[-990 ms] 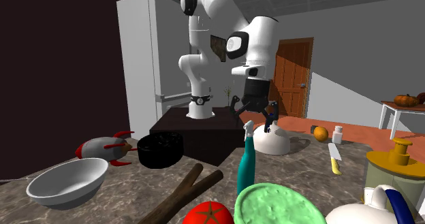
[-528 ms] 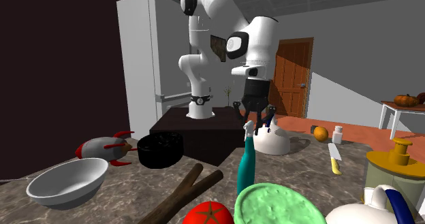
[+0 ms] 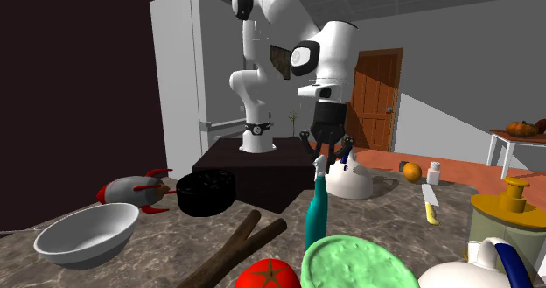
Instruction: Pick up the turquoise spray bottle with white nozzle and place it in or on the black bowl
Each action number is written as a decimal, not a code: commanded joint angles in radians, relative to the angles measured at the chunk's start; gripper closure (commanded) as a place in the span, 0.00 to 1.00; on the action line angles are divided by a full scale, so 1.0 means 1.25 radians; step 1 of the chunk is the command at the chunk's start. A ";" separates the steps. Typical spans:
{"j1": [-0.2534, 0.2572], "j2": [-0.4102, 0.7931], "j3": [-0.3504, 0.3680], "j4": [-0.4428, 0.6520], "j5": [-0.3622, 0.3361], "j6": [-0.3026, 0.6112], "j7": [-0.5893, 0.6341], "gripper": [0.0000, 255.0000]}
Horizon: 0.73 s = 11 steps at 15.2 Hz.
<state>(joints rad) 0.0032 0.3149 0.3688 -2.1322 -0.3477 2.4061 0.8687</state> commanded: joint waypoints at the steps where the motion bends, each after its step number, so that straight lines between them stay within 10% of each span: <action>1: -0.002 -0.008 0.003 0.001 0.006 -0.008 -0.005 1.00; 11: -0.017 -0.083 0.024 0.021 0.064 -0.093 -0.052 1.00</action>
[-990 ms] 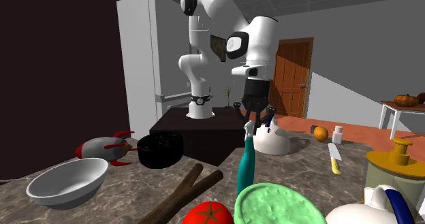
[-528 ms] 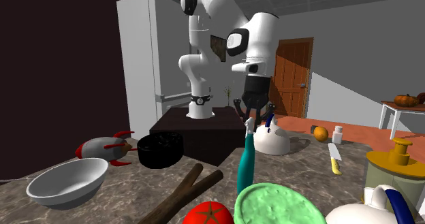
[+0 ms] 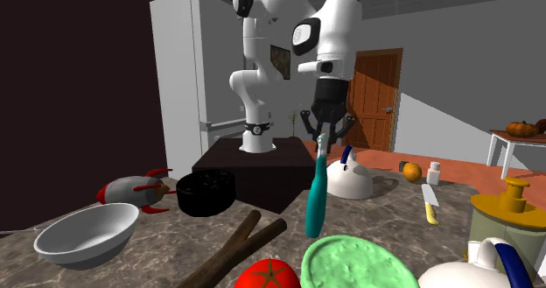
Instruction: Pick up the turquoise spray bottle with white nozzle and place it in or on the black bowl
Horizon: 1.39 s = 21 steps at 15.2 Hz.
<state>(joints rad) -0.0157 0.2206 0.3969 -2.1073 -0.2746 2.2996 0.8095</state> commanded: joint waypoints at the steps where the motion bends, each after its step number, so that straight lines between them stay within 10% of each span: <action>1: -0.002 -0.015 0.003 0.005 0.011 -0.017 -0.009 1.00; 21: -0.013 -0.120 0.017 0.104 0.087 -0.206 -0.077 1.00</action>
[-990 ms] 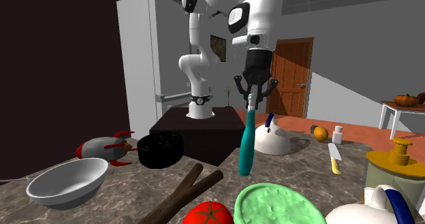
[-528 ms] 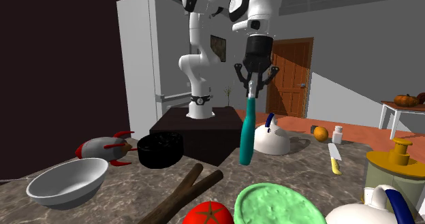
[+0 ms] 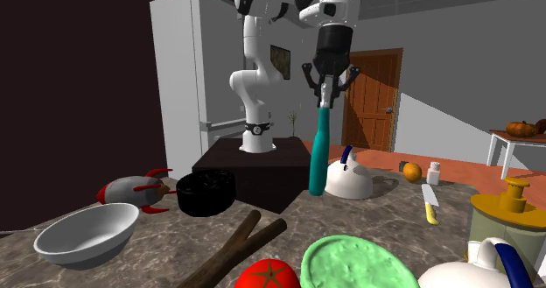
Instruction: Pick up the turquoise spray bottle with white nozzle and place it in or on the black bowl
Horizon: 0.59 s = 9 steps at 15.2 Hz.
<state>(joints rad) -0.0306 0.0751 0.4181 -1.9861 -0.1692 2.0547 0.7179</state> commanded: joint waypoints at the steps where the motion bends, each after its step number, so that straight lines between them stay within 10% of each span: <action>1: -0.001 -0.005 0.000 0.009 0.004 -0.014 -0.005 1.00; 9: -0.054 -0.223 -0.069 -0.184 0.090 -0.006 -0.170 1.00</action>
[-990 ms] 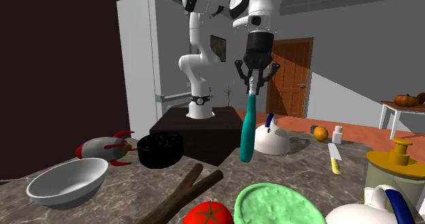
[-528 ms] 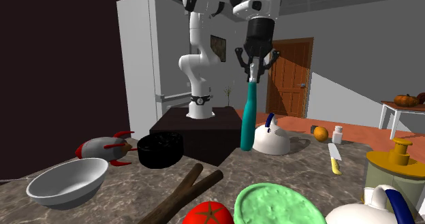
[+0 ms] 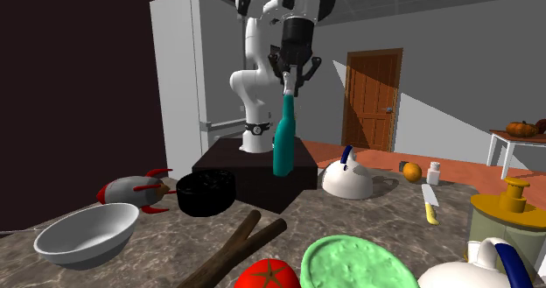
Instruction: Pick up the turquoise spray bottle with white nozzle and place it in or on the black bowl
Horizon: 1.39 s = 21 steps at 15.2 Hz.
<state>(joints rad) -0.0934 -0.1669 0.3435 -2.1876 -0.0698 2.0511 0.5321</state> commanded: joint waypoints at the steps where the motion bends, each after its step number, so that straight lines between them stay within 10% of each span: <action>1: -0.008 -0.054 -0.022 -0.043 0.016 -0.005 -0.041 1.00; 21: -0.125 -0.412 -0.312 -0.244 -0.044 -0.131 -0.426 1.00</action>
<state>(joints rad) -0.2385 -0.6632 -0.0250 -2.4831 -0.1132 1.8947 0.0270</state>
